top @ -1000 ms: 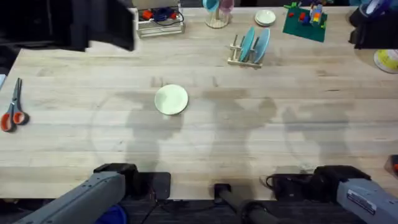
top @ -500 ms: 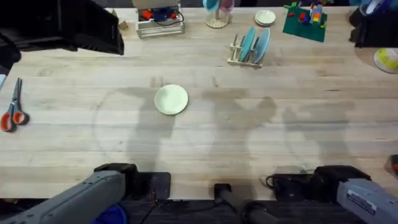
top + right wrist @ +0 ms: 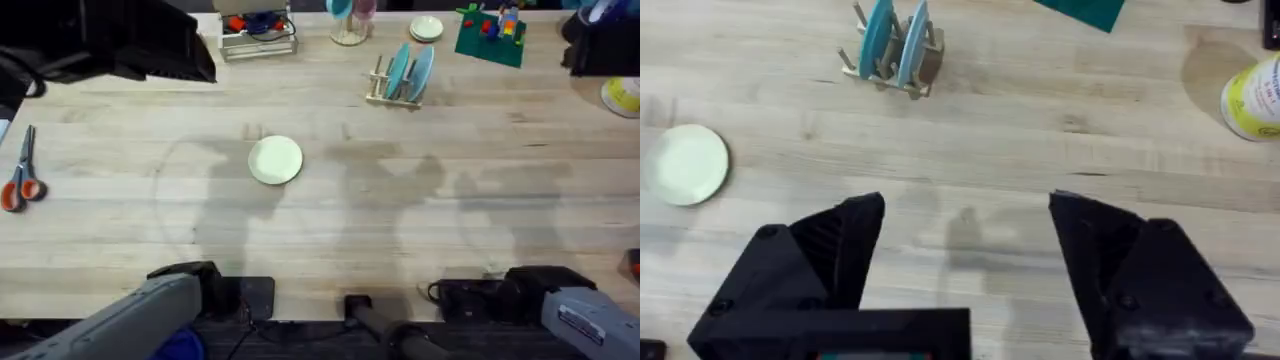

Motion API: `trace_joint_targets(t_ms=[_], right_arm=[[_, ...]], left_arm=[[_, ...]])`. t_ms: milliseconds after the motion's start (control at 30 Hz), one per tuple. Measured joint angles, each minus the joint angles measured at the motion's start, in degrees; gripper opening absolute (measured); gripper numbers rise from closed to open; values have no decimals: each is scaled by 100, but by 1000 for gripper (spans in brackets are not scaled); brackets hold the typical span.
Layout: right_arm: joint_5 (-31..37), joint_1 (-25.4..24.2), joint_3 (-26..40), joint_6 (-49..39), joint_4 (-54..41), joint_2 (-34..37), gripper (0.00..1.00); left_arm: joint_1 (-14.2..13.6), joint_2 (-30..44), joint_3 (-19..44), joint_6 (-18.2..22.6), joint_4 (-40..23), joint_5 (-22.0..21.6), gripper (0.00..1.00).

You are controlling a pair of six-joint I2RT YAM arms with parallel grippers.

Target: Pick up the plates from the table one by one and place each into a slot on the dish rack.

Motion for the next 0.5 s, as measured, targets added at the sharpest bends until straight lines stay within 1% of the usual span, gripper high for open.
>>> trace_joint_targets(t_ms=[100,200,367,500], right_arm=[[0,0,0,0,0,0,994],[0,0,2,0,0,0,995],[0,0,2,-1,1,0,995],[0,0,2,-2,0,0,995]], left_arm=[[359,2,-426,284,155,465,43],[657,24,-870,514,359,906,43],[1126,33,-1773,972,629,1665,43],[1428,71,-2452,1214,931,2098,42]])
